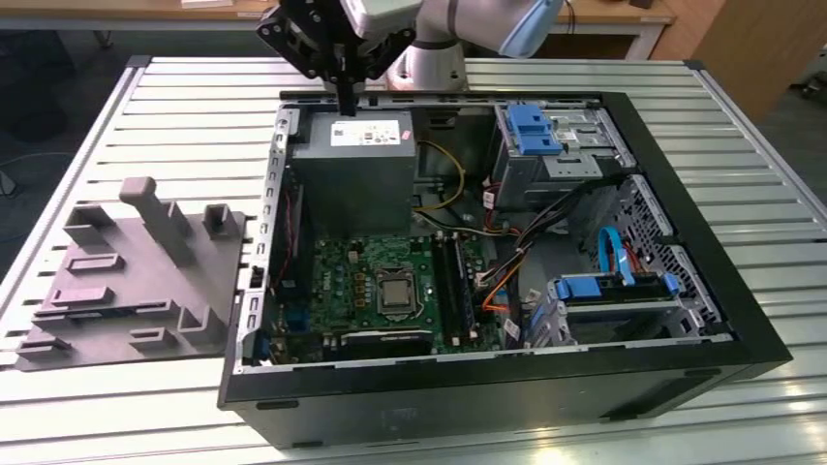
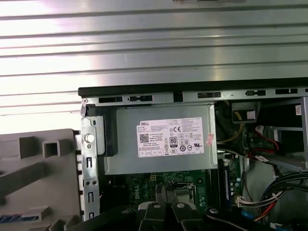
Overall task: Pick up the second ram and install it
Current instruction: 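Reach for the second ram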
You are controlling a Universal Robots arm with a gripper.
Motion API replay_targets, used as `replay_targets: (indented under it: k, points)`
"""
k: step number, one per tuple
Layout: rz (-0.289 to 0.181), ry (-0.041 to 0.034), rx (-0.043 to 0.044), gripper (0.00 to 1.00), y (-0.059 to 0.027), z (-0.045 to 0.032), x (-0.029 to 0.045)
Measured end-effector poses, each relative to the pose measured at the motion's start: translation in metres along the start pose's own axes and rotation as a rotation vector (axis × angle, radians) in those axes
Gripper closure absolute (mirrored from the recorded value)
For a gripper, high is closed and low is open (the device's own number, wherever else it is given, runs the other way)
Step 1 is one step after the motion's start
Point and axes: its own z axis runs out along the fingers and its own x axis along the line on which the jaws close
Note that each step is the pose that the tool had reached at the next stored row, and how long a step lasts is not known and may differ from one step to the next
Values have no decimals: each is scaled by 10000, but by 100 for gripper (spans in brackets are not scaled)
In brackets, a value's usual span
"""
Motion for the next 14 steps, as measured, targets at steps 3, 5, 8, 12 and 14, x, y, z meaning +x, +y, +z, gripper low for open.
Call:
replay_targets:
  k: [3, 5, 8, 12, 14]
  points:
    - [-1, 0, 0, 89, -4, -1, 60]
    - [-2, 0, 0, 89, -7, -2, 94]
    - [-1, 0, 0, 89, -11, -4, 152]
    - [-2, 0, -1, 89, -19, -6, 252]
    - [0, 0, 0, 89, -23, -8, 304]
